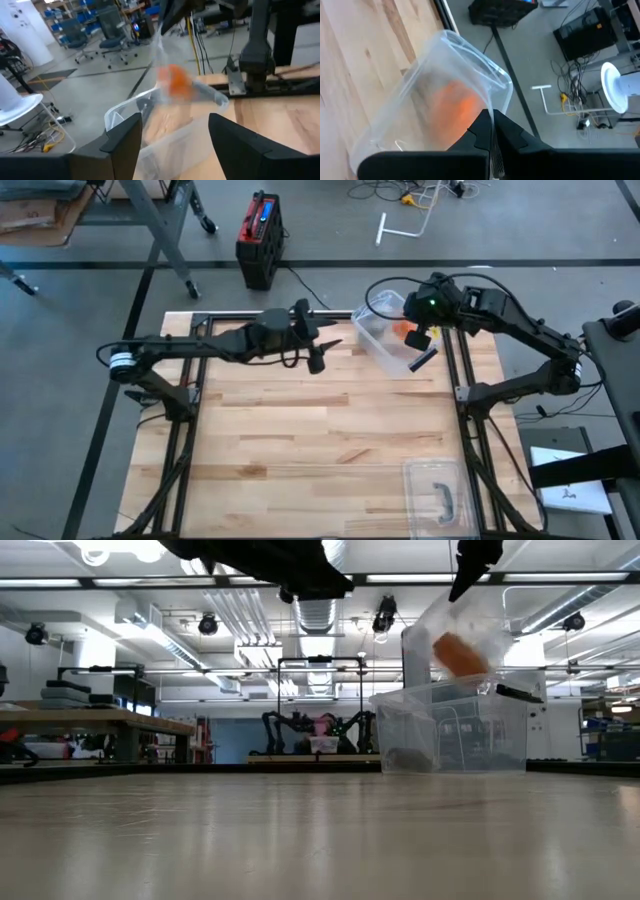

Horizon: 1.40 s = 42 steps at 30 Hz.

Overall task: Roll bandage
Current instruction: Put the zip bag with the orange bandage into the transparent bin

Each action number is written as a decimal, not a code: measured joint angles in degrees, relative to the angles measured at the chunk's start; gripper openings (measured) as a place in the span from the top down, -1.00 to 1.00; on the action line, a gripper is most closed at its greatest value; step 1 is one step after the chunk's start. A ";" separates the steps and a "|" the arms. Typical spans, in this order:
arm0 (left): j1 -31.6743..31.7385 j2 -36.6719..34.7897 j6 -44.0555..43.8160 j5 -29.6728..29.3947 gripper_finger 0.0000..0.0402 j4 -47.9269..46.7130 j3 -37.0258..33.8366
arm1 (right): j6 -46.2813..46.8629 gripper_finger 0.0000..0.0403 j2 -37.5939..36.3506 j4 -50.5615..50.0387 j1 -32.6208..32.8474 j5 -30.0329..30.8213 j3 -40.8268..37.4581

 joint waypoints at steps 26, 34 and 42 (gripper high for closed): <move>1.14 -1.75 -1.19 -0.11 -0.10 -6.94 -0.29 | -15.83 1.00 0.22 24.11 -8.17 -14.48 -20.84; 1.14 -1.78 -1.19 -0.13 -0.12 -6.97 -0.12 | -18.72 1.00 0.57 39.21 -16.74 -15.14 -32.52; 1.25 -1.78 -1.02 -0.13 -0.06 -6.94 -0.12 | -18.68 0.73 0.59 44.49 -21.98 -14.93 -35.18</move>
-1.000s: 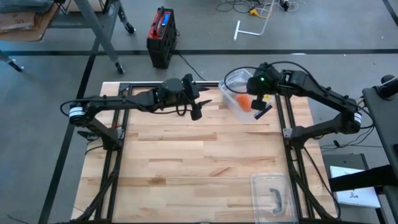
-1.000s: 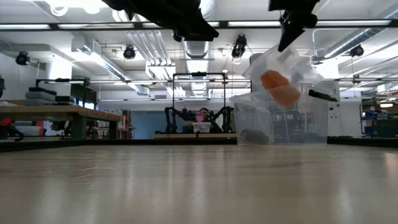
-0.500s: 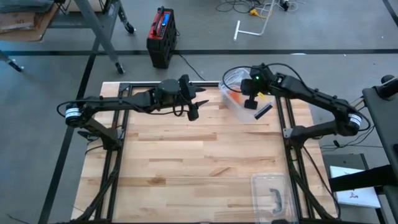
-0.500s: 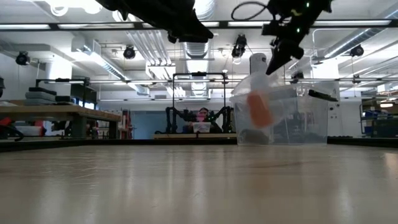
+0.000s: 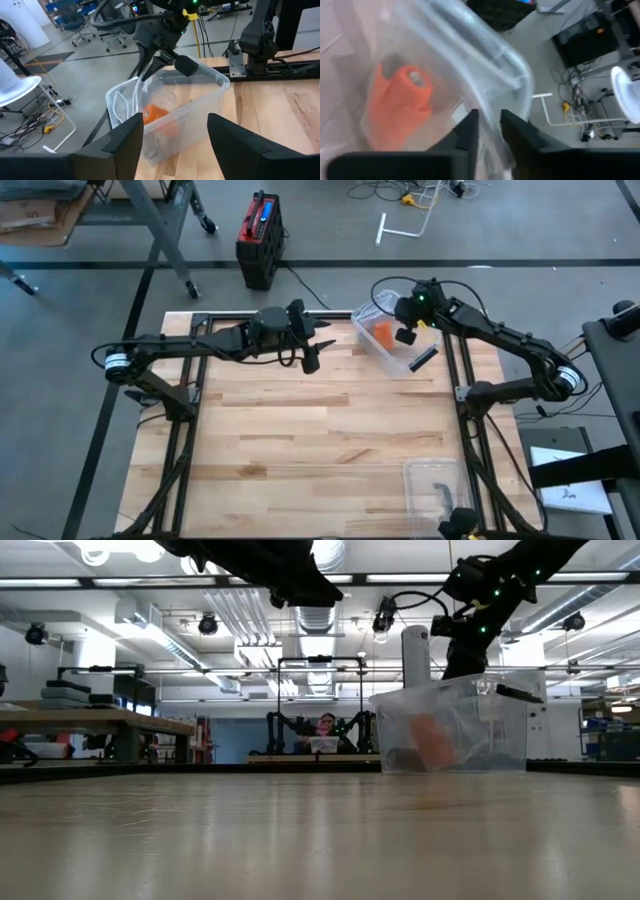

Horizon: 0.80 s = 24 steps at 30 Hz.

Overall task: Roll bandage
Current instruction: Put the zip bag with the orange bandage into the transparent bin

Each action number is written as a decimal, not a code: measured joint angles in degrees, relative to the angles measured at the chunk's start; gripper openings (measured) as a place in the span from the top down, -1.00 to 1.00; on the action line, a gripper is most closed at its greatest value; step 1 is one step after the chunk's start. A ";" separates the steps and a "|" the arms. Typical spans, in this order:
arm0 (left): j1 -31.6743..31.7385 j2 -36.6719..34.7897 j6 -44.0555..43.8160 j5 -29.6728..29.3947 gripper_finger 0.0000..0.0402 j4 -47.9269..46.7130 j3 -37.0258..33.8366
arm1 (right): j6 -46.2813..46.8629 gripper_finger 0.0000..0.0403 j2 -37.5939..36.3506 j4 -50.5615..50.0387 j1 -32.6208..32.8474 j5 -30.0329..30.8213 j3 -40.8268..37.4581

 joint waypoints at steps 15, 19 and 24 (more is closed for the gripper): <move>0.19 0.00 -0.17 0.00 -0.11 -1.38 -0.02 | 9.73 -0.20 -0.09 -12.07 -0.44 -0.76 11.23; 0.19 0.00 -0.18 0.00 -0.07 -1.71 -0.02 | 19.95 -0.18 -0.11 -27.70 1.08 -4.34 17.40; 0.19 -0.03 -0.33 0.01 -0.04 -1.93 0.23 | 34.58 -0.01 1.02 -34.57 0.90 -5.22 18.33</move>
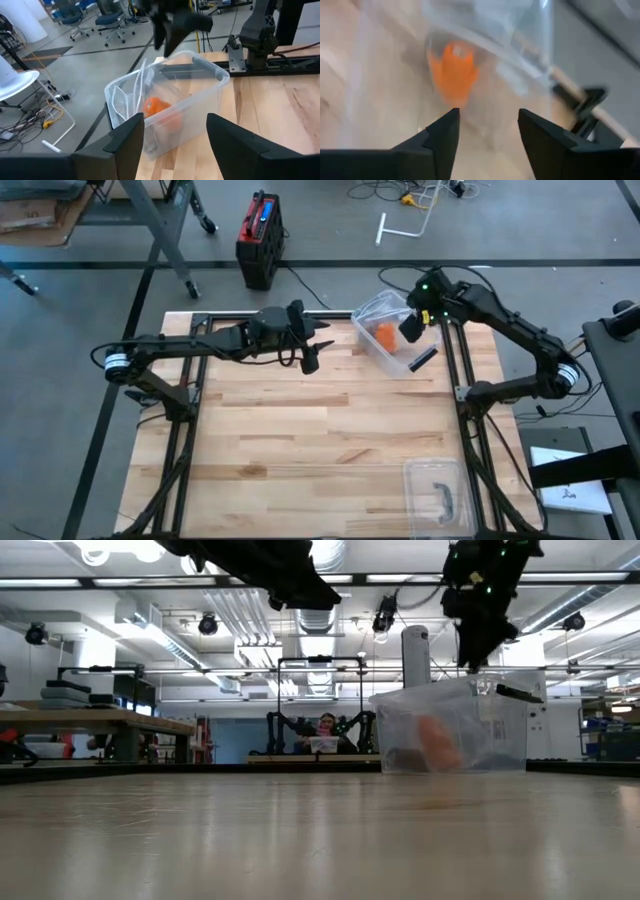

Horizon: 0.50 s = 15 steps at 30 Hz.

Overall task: Roll bandage
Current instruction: Put the zip bag with the orange bandage into the transparent bin

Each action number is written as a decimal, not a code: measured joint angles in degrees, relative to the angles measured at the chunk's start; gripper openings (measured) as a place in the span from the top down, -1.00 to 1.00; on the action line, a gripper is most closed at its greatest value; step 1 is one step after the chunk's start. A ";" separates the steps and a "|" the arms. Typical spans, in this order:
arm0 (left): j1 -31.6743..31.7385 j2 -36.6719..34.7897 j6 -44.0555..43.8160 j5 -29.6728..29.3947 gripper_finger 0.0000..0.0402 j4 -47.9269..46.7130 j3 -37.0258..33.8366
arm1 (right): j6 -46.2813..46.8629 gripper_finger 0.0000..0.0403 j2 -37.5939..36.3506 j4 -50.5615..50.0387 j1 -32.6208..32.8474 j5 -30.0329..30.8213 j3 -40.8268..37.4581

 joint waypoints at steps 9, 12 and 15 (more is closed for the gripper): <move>-0.11 -4.83 -3.67 -1.47 -0.02 -8.52 0.10 | 3.41 0.44 12.94 -1.45 0.31 0.05 -3.97; -0.11 -7.05 -4.37 -1.86 0.01 -12.32 0.10 | 3.17 0.59 18.19 0.82 0.23 0.46 -3.95; -0.11 -8.56 -4.81 -1.90 0.04 -14.85 0.09 | 2.81 0.74 22.08 6.27 0.24 1.86 -3.68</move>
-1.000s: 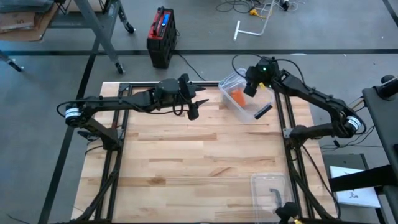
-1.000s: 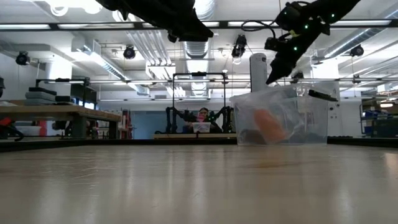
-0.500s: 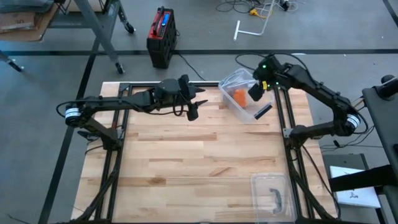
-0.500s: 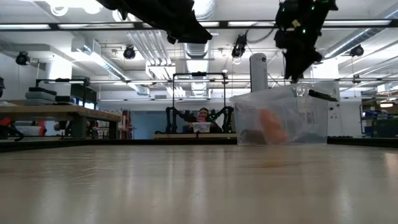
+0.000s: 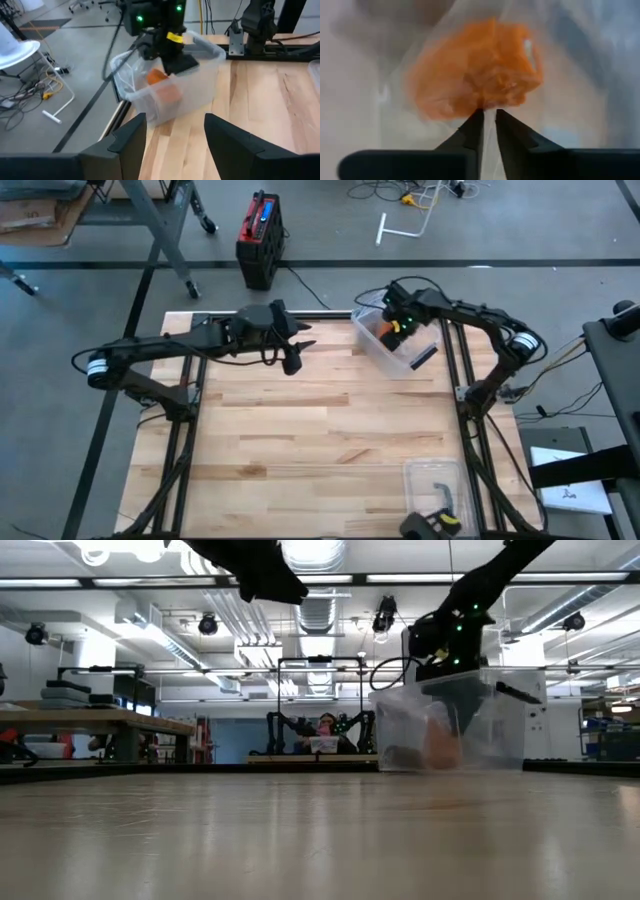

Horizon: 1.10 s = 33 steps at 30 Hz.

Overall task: Roll bandage
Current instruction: Put the zip bag with the orange bandage into the transparent bin

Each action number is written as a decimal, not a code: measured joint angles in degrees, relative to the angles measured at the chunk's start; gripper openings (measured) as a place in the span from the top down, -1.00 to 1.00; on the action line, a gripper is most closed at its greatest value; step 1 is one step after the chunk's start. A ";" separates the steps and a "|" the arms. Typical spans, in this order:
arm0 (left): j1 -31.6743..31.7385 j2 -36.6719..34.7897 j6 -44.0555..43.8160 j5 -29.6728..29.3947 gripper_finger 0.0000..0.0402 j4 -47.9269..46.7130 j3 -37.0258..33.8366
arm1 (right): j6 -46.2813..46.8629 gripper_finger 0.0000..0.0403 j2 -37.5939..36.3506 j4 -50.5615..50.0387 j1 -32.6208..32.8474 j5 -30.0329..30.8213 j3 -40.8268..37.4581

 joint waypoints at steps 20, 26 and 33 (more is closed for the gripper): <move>-0.07 0.63 -0.21 -0.07 0.15 1.57 -1.58 | -6.50 0.98 -6.73 4.95 2.48 1.18 8.25; -0.08 1.68 -1.06 -0.04 0.12 1.68 -1.61 | -5.47 0.97 -6.71 3.41 2.87 1.20 8.21; -0.33 1.68 -1.33 -0.04 0.13 1.34 -1.61 | -6.31 0.59 -8.90 1.86 3.75 2.20 12.02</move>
